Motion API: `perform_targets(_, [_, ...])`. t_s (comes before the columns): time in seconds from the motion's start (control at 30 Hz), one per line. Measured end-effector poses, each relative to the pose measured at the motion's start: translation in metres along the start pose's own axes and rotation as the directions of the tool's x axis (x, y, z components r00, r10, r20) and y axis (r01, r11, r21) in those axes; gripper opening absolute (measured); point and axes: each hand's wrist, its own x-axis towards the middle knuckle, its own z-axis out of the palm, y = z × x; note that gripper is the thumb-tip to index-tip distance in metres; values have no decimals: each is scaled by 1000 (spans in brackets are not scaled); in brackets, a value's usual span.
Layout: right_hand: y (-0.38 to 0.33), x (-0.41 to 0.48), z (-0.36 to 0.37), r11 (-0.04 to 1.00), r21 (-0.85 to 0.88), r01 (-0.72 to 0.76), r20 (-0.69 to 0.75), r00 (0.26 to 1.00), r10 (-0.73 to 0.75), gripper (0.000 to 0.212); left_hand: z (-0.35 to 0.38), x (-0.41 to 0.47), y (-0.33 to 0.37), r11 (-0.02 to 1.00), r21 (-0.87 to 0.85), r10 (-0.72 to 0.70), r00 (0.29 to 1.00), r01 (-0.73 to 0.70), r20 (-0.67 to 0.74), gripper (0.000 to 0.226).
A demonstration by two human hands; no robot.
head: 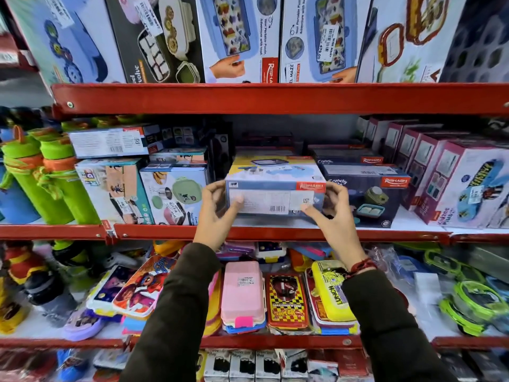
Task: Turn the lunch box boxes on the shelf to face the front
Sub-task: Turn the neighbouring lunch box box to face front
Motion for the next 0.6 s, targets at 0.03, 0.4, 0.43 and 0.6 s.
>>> perform_targets(0.03, [-3, 0, 2, 999, 33, -5, -10, 1000, 5, 51, 2, 0, 3, 999, -43, -22, 999, 21, -26, 32])
perform_targets(0.4, [13, 7, 11, 999, 43, -28, -12, 1000, 28, 58, -2, 12, -16, 990, -97, -101, 995, 102, 14, 51])
perform_targets(0.43, [15, 9, 11, 1000, 20, -19, -20, 1000, 19, 57, 0, 12, -18, 992, -85, -94, 996, 94, 5, 46])
perform_targets(0.6, [23, 11, 14, 1000, -15, -20, -29, 999, 20, 46, 6, 14, -26, 991, -56, -123, 989, 119, -79, 42])
